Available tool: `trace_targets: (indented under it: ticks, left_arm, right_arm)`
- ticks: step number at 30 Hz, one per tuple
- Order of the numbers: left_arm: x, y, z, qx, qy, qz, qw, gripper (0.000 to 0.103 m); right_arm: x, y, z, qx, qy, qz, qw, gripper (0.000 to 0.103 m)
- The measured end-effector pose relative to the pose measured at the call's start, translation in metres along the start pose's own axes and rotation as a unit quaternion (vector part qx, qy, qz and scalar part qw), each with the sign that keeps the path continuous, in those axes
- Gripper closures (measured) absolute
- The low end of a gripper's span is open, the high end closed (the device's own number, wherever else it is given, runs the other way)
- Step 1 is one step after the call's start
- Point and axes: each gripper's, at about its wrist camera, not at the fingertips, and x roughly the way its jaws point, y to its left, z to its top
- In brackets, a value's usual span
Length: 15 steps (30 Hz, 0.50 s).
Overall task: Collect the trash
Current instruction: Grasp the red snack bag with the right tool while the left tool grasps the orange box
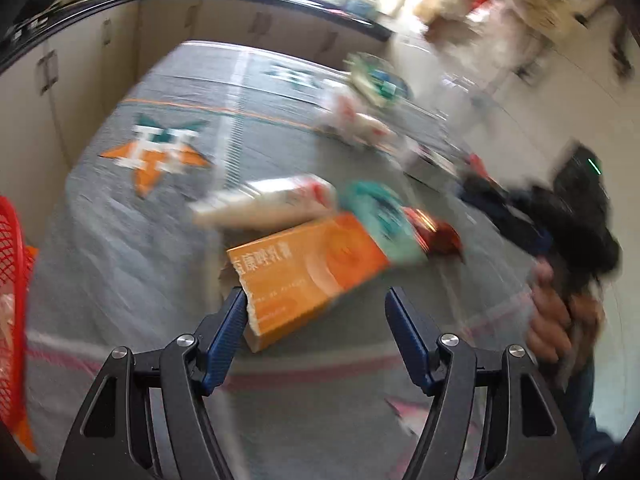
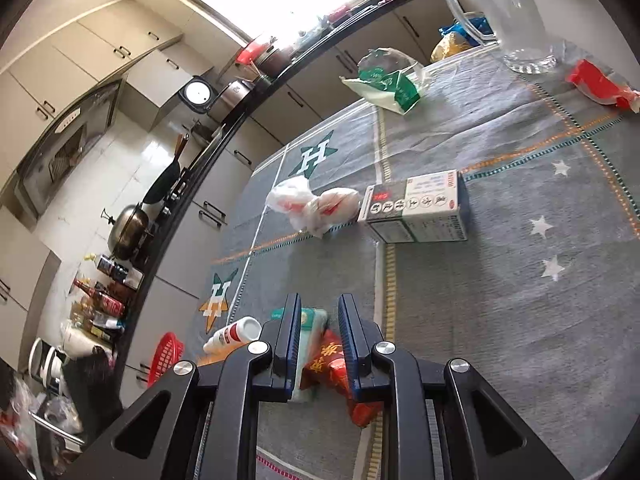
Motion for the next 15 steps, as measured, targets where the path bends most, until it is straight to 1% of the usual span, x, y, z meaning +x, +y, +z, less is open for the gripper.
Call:
trace_targets:
  ticks: [2, 3, 5, 6, 7, 9, 10, 12, 13, 15]
  left_arm:
    - [-0.004, -0.026, -0.015, 0.037, 0.009, -0.023, 0.999, 0.034]
    - [-0.009, -0.038, -0.023, 0.056, 0.006, -0.029, 0.998, 0.034]
    - [-0.018, -0.051, -0.033, 0.084, -0.001, -0.025, 0.9962, 0.034]
    - [-0.024, -0.056, -0.036, 0.097, -0.011, -0.01, 0.9951, 0.034]
    - [-0.028, -0.057, -0.036, 0.104, -0.021, 0.014, 0.9943, 0.033]
    - [-0.032, -0.053, -0.033, 0.103, -0.037, 0.053, 0.9926, 0.026]
    - [-0.031, -0.05, -0.029, 0.096, -0.042, 0.067, 0.9922, 0.025]
    - [-0.028, -0.046, -0.023, 0.091, -0.041, 0.076, 0.9921, 0.024]
    - [-0.023, -0.046, -0.02, 0.091, -0.034, 0.073, 0.9925, 0.023]
    - [-0.005, -0.05, -0.015, 0.093, -0.012, 0.084, 0.9921, 0.019]
  right_arm:
    - [-0.001, 0.0, 0.0, 0.004, -0.002, 0.002, 1.0, 0.08]
    - [-0.001, 0.001, -0.001, 0.003, 0.0, 0.003, 1.0, 0.08]
    - [-0.001, 0.0, -0.001, 0.003, 0.001, 0.005, 1.0, 0.08]
    - [-0.002, 0.0, -0.001, 0.003, 0.0, 0.003, 1.0, 0.08]
    - [-0.003, -0.001, 0.0, 0.004, -0.002, 0.0, 1.0, 0.08]
    - [-0.005, -0.003, 0.001, 0.006, -0.008, -0.012, 1.0, 0.079]
    - [-0.007, -0.005, 0.002, 0.008, -0.012, -0.02, 1.0, 0.077]
    - [-0.007, -0.009, 0.004, 0.014, -0.006, -0.025, 1.0, 0.073]
    - [-0.006, -0.013, 0.004, 0.018, 0.001, -0.024, 1.0, 0.073]
    - [-0.004, -0.022, 0.005, 0.035, 0.007, -0.024, 0.999, 0.073]
